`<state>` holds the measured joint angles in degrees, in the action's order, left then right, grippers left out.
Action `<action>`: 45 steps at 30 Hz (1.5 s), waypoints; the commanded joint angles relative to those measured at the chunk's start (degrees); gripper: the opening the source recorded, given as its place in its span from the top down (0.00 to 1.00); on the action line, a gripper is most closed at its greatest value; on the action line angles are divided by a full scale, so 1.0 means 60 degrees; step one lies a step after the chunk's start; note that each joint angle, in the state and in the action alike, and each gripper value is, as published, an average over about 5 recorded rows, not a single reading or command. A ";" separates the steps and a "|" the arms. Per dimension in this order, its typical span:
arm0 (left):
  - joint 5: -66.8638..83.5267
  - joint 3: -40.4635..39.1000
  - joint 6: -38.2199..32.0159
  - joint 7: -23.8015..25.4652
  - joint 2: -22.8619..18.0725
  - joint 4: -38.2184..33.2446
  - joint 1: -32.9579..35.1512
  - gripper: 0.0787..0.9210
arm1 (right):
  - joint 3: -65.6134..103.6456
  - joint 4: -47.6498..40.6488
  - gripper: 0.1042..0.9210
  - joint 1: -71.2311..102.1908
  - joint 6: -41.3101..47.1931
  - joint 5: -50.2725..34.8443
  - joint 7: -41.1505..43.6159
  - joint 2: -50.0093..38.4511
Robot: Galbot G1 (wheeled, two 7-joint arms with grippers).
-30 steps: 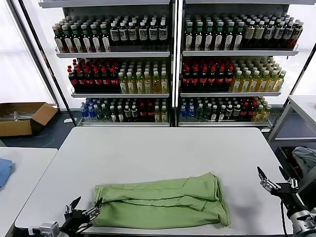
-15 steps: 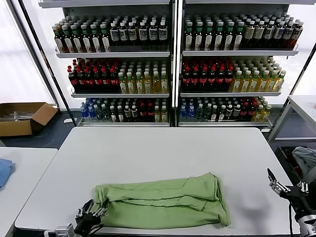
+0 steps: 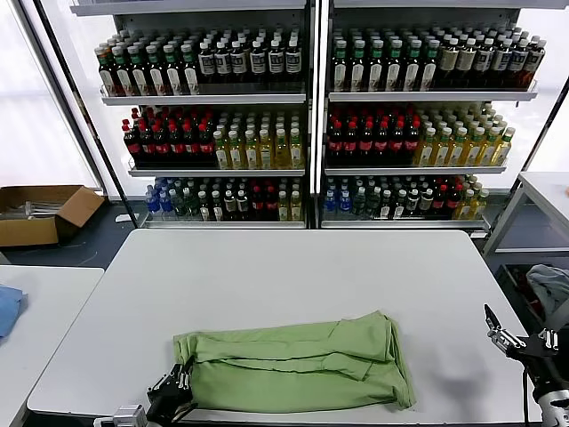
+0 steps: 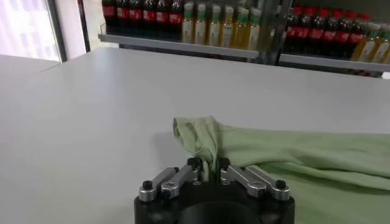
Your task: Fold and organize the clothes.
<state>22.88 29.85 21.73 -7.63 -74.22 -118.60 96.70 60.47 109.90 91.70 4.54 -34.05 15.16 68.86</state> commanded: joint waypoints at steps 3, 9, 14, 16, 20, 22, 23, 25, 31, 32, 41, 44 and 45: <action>0.0653 0.1516 0.0033 0.0398 0.0874 0.0133 -0.0521 0.96 | 0.0064 0.0195 0.12 0.0007 -0.0007 -0.0121 0.0001 -0.0069; 0.2046 0.4424 0.0172 0.0964 0.2967 0.1114 -0.1503 0.98 | 0.0078 0.0398 0.12 0.0003 -0.0003 -0.0225 -0.0031 -0.0154; 0.2848 0.5564 0.0090 0.1645 0.4617 0.2353 -0.1884 0.98 | 0.0044 0.0536 0.12 -0.0014 0.0008 -0.0267 -0.0043 -0.0143; 0.2996 0.5759 0.0095 0.1842 0.5139 0.2631 -0.1977 0.98 | 0.0021 0.0597 0.12 -0.0018 0.0017 -0.0275 -0.0042 -0.0144; 0.3149 0.5739 0.0213 0.2048 0.5791 0.2429 -0.2091 0.98 | -0.0023 0.0767 0.12 -0.0029 0.0051 -0.0274 -0.0048 -0.0127; 0.3128 0.5473 0.0322 0.2079 0.5835 0.1962 -0.2106 0.98 | -0.0058 0.0865 0.12 -0.0022 0.0066 -0.0268 -0.0052 -0.0094; 0.3097 0.5287 0.0391 0.2081 0.5793 0.1674 -0.2104 0.98 | -0.0078 0.0913 0.12 -0.0013 0.0071 -0.0265 -0.0053 -0.0073; 0.3016 0.4852 0.0524 0.2057 0.5590 0.0983 -0.2049 0.98 | -0.0113 0.1002 0.12 0.0015 0.0075 -0.0253 -0.0052 -0.0019; 0.3222 0.3038 0.0808 0.1584 0.4821 -0.0929 -0.1721 0.98 | -0.0055 0.1155 0.12 0.0173 0.0069 -0.0275 -0.0042 0.0012; 0.3341 0.2729 0.0868 0.1438 0.4705 -0.1181 -0.1695 0.98 | -0.0040 0.1142 0.12 0.0181 0.0068 -0.0278 -0.0043 -0.0005; 0.6006 0.1107 0.1690 -0.0462 0.3840 -0.1991 -0.2399 0.98 | -0.0094 0.1080 0.12 0.0243 0.0054 -0.0158 -0.0038 -0.0053; 0.6933 0.0877 0.1848 -0.1159 0.3486 -0.1898 -0.2670 0.98 | -0.0116 0.1043 0.12 0.0248 0.0046 -0.0096 -0.0042 -0.0048; 0.7062 0.0806 0.1867 -0.1278 0.3357 -0.1872 -0.2690 0.98 | -0.0118 0.1045 0.12 0.0249 0.0048 -0.0081 -0.0044 -0.0037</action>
<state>49.03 44.02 29.26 -4.21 -49.28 -124.29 84.38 59.86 116.11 92.92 4.87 -35.09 14.94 68.49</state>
